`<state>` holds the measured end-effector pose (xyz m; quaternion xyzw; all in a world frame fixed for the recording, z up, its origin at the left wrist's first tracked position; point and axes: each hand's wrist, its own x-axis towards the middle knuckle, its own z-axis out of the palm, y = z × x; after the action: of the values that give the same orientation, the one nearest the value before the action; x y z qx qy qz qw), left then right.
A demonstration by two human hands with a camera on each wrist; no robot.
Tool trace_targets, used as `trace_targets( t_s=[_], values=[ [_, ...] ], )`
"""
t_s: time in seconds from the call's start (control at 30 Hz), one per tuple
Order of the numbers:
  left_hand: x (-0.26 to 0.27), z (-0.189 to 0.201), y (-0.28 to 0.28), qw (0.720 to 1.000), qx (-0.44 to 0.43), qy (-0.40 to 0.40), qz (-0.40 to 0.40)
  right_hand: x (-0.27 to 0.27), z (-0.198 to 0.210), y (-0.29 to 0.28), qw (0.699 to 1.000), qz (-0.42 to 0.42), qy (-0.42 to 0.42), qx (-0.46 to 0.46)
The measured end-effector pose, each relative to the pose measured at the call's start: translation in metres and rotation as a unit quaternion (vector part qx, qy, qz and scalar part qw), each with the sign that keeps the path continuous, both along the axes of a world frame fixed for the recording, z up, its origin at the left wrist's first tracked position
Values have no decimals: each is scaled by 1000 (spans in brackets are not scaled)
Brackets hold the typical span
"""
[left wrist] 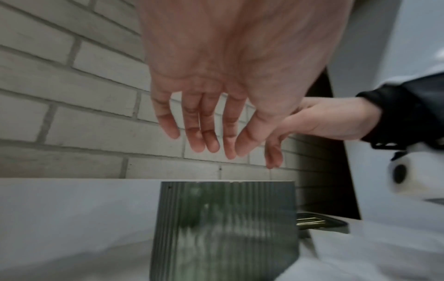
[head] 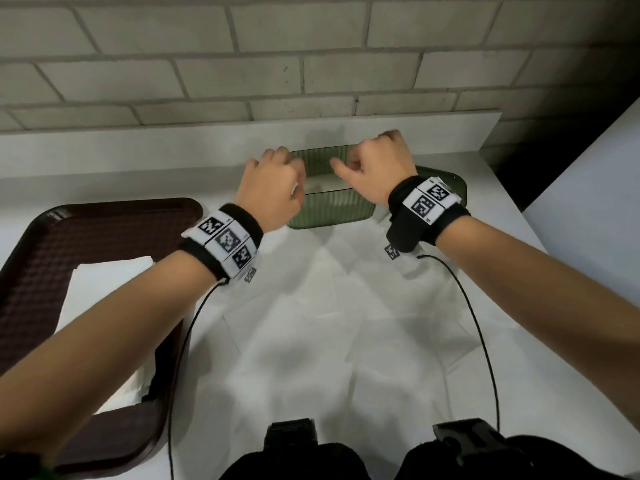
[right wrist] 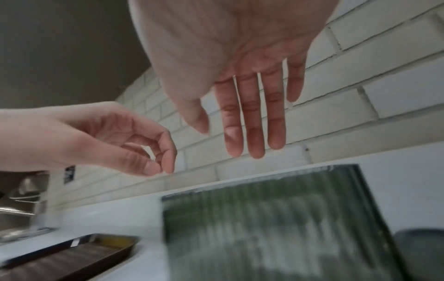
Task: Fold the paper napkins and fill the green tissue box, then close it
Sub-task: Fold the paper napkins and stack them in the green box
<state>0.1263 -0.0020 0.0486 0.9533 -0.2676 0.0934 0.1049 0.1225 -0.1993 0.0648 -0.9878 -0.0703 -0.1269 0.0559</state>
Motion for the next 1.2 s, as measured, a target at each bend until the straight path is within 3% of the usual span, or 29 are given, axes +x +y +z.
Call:
trace_targets(
  t_s=[0.1,0.2,0.3,0.43,0.63,0.73,0.83,1.0,1.07,1.2],
  values=[
    [-32,-10,12,996,-33,75,-29,-22,-9,12,998,16,47,25],
    [-60,-34,28,982,33,188,6,-43,-22,29,992,58,106,28],
    [-88,-54,41,964,93,248,34,-59,-34,45,975,96,196,36],
    [-116,-60,45,953,155,250,72,-80,-49,63,946,104,302,52],
    [-132,-67,43,943,167,236,166,-103,-73,88,953,90,288,29],
    [-131,-68,45,942,151,241,177,-108,-79,91,945,84,311,52],
    [-132,-66,50,943,75,276,170,-114,-76,89,936,89,329,85],
    [-131,-44,70,931,-141,316,118,-125,-63,79,899,92,371,212],
    [-136,-27,79,903,-252,330,104,-131,-59,71,880,86,371,283],
    [-152,-6,90,805,-469,348,108,-142,-50,51,847,54,299,437]
  ],
)
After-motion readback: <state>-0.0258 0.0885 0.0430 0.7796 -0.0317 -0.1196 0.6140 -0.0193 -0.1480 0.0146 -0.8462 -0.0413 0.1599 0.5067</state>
